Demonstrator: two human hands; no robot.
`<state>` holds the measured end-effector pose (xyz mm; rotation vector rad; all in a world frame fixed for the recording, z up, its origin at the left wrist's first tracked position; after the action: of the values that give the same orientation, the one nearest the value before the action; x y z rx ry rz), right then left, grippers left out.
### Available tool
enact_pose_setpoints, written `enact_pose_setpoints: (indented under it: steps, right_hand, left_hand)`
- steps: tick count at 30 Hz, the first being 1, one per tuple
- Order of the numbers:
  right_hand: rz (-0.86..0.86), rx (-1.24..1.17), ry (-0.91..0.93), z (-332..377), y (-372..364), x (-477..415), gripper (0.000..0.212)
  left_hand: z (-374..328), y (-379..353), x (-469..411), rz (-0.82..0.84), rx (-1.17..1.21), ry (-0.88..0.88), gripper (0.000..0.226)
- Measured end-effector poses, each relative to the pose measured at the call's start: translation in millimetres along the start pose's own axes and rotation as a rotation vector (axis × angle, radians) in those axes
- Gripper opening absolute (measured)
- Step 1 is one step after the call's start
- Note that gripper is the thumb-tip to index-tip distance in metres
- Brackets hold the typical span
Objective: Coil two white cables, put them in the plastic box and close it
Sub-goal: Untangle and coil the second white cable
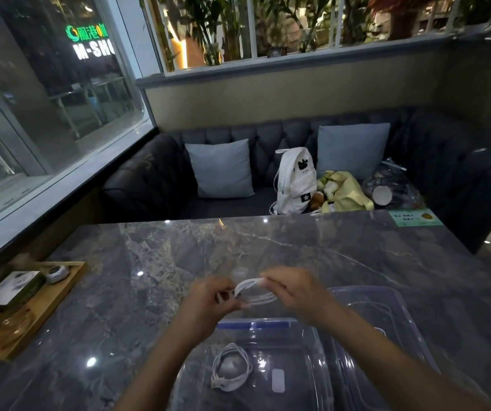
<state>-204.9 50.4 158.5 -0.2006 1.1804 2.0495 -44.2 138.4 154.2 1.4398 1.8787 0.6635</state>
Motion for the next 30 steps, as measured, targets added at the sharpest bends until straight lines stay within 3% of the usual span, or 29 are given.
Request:
enact_pose_setpoints:
  steps: [2,4,5,7,9,10,12,16,21,23,26,30]
  right_hand:
    - [-0.128,0.241,0.278,7.4,-0.9,3.4,0.020]
    - [-0.200,0.369,0.443,12.6,-2.1,4.2,0.018]
    - [-0.234,0.398,0.499,14.6,-1.5,4.6,0.017]
    - [-0.274,0.424,0.588,15.7,-0.9,7.0,0.015]
    - [-0.280,0.464,0.671,15.3,-1.5,10.2,0.013]
    - [-0.266,0.481,0.698,15.5,-2.4,11.6,0.013]
    - [-0.240,0.496,0.734,16.0,-5.0,13.3,0.013]
    - [-0.218,0.516,0.759,11.8,-10.2,14.3,0.010]
    - [-0.350,0.583,0.539,-9.5,-11.8,20.0,0.017]
    - [-0.315,0.546,0.415,-16.4,-12.9,23.6,0.019]
    - [-0.187,0.348,0.150,-16.7,-16.9,28.4,0.026]
    - [-0.139,-0.168,-0.289,-6.7,-18.1,26.2,0.021]
  left_hand:
    - [3.3,-1.4,2.8,-0.053,0.064,0.146,0.035]
    - [11.6,-6.8,7.2,-0.081,0.175,0.321,0.055]
    - [13.6,-8.2,10.6,-0.112,0.288,0.414,0.045]
    - [16.6,-13.7,17.0,-0.094,0.718,0.680,0.005]
    - [14.5,-17.1,19.1,0.084,1.080,0.882,0.056]
    - [13.9,-17.0,17.4,0.186,1.141,0.868,0.071]
    - [4.1,-15.1,11.2,0.318,1.125,0.806,0.074]
    - [-13.1,-23.0,0.4,0.206,1.042,0.805,0.031]
    - [-9.6,-31.2,-8.4,-0.101,1.558,0.881,0.030]
    - [-8.8,-35.7,-13.1,-0.211,1.662,0.824,0.035]
    - [-11.3,-42.6,-18.6,-0.379,1.538,0.679,0.038]
    - [-13.9,-50.1,-17.0,-0.482,1.307,0.497,0.036]
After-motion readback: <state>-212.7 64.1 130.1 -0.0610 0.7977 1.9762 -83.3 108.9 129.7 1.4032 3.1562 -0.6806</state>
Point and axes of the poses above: each hand's wrist, its own x-axis away from the middle knuckle, its own y-axis out of the back of the hand, z = x × y, the point moved 2 cm from there along -x, towards the middle knuckle, and after that the axes turned 3 degrees about -y, right-handed, at the moved point
